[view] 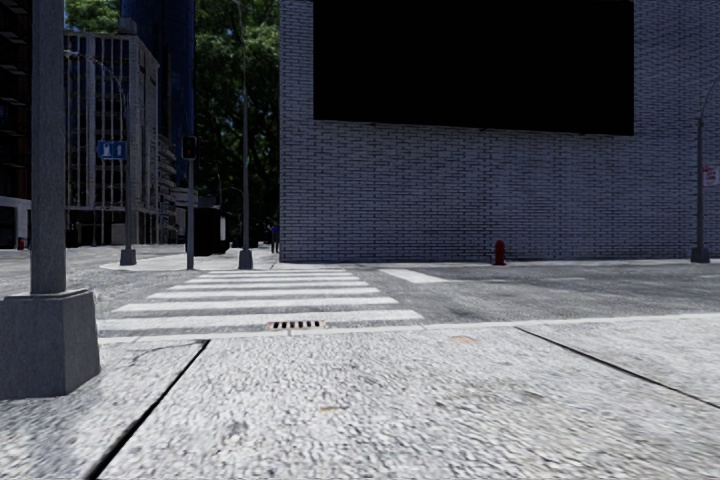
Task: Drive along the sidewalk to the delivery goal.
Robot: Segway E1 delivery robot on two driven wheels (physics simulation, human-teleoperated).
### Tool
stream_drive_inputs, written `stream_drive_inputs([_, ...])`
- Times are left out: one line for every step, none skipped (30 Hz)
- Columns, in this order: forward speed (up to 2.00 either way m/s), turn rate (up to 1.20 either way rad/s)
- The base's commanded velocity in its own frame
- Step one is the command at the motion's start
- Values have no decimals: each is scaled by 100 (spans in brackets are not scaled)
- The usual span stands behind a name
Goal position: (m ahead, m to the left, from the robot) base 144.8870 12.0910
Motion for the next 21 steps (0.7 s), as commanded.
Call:
stream_drive_inputs([200,33])
stream_drive_inputs([200,33])
stream_drive_inputs([200,33])
stream_drive_inputs([200,33])
stream_drive_inputs([200,33])
stream_drive_inputs([200,33])
stream_drive_inputs([200,33])
stream_drive_inputs([200,33])
stream_drive_inputs([200,33])
stream_drive_inputs([200,33])
stream_drive_inputs([200,33])
stream_drive_inputs([200,33])
stream_drive_inputs([200,33])
stream_drive_inputs([200,33])
stream_drive_inputs([200,33])
stream_drive_inputs([200,33])
stream_drive_inputs([200,33])
stream_drive_inputs([200,33])
stream_drive_inputs([200,33])
stream_drive_inputs([200,33])
stream_drive_inputs([200,33])
